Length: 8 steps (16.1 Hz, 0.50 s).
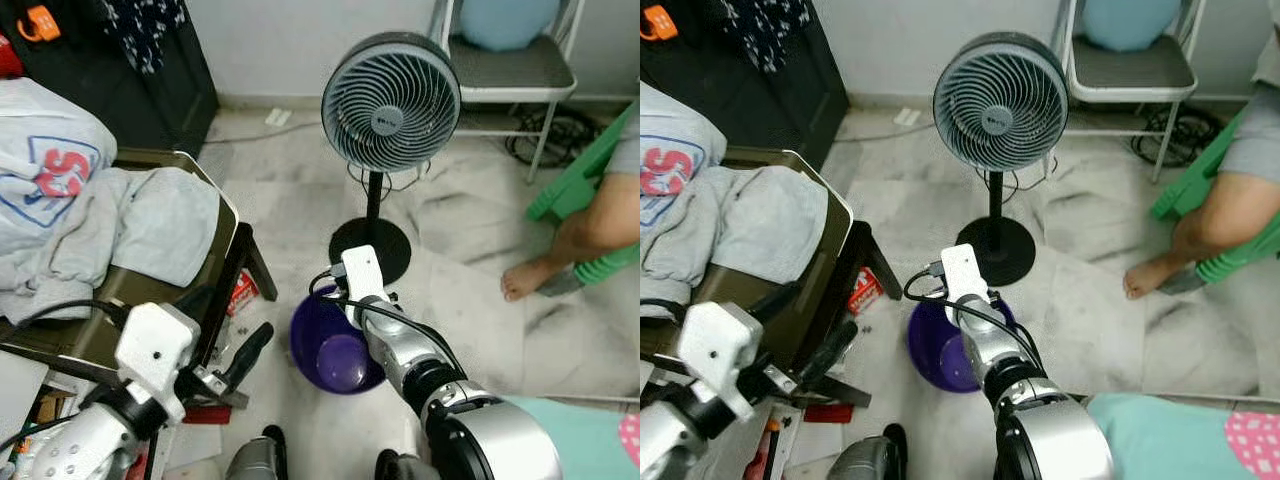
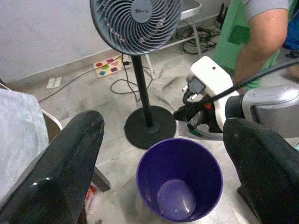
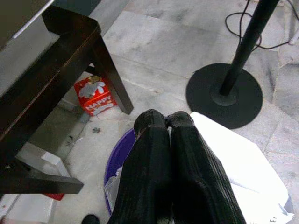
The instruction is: Clean up the room
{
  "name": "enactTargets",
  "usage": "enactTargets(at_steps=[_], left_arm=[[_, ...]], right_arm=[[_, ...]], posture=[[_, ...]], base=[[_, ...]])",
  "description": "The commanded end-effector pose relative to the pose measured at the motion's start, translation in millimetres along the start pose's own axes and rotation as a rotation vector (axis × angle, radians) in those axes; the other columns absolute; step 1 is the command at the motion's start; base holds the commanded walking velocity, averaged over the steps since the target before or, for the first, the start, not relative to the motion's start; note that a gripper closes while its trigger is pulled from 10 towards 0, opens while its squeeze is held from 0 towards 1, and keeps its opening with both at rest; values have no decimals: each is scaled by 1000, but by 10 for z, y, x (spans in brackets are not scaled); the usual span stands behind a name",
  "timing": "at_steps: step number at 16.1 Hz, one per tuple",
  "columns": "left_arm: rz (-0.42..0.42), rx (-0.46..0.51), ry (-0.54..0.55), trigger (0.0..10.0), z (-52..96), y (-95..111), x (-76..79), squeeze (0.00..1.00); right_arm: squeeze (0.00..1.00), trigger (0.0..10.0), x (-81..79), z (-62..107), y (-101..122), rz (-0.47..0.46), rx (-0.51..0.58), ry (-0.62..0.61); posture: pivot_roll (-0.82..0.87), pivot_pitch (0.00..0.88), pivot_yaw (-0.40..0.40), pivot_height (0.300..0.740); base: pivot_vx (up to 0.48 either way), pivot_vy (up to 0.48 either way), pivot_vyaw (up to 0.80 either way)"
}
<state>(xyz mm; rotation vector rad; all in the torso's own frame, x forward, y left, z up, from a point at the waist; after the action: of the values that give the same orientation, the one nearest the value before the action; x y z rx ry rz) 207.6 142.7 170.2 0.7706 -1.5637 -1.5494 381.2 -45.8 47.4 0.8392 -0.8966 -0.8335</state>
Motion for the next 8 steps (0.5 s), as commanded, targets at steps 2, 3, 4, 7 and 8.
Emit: enactTargets(at_steps=[2, 3, 4, 7, 8], left_arm=[[14, -22, 17, 10000, 47, -17, 7, 0], [18, -27, 18, 10000, 48, -29, 8, 0], [28, -41, 20, 10000, 50, -63, 7, 0], [44, -74, 21, 10000, 70, -141, -46, 0], [44, -76, 20, 10000, 67, -148, -58, 0]], right_arm=[[0, 10000, 43, -15, 98, 42, 25, -45], [0, 10000, 96, -15, 106, 45, 29, -67], [0, 10000, 216, -13, 105, 32, 30, -108], [0, 10000, 439, 14, 6, 16, 7, -173], [0, 10000, 450, 18, -12, 18, 3, -176]], posture=[[321, 306, 117, 740], [321, 308, 120, 740], [320, 312, 126, 740], [308, 319, 134, 740], [307, 319, 135, 740]], base=[[0, 0, 0], [0, 0, 0], [0, 0, 0], [0, 0, 0], [0, 0, 0]])
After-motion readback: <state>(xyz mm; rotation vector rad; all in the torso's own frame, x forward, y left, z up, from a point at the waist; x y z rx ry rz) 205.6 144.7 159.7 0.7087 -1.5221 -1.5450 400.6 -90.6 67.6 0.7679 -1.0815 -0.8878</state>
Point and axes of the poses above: a point about 5 cm out from each wrist's last joint towards the gripper, its own z axis pointing back from the gripper into the wrist, its own y axis along the axis of the wrist's last joint, x = y × z, the point moved 4 cm from there along -z, pointing out of the wrist towards the gripper, and after that the axes turned 15 degrees about z, right-handed, at the moved point
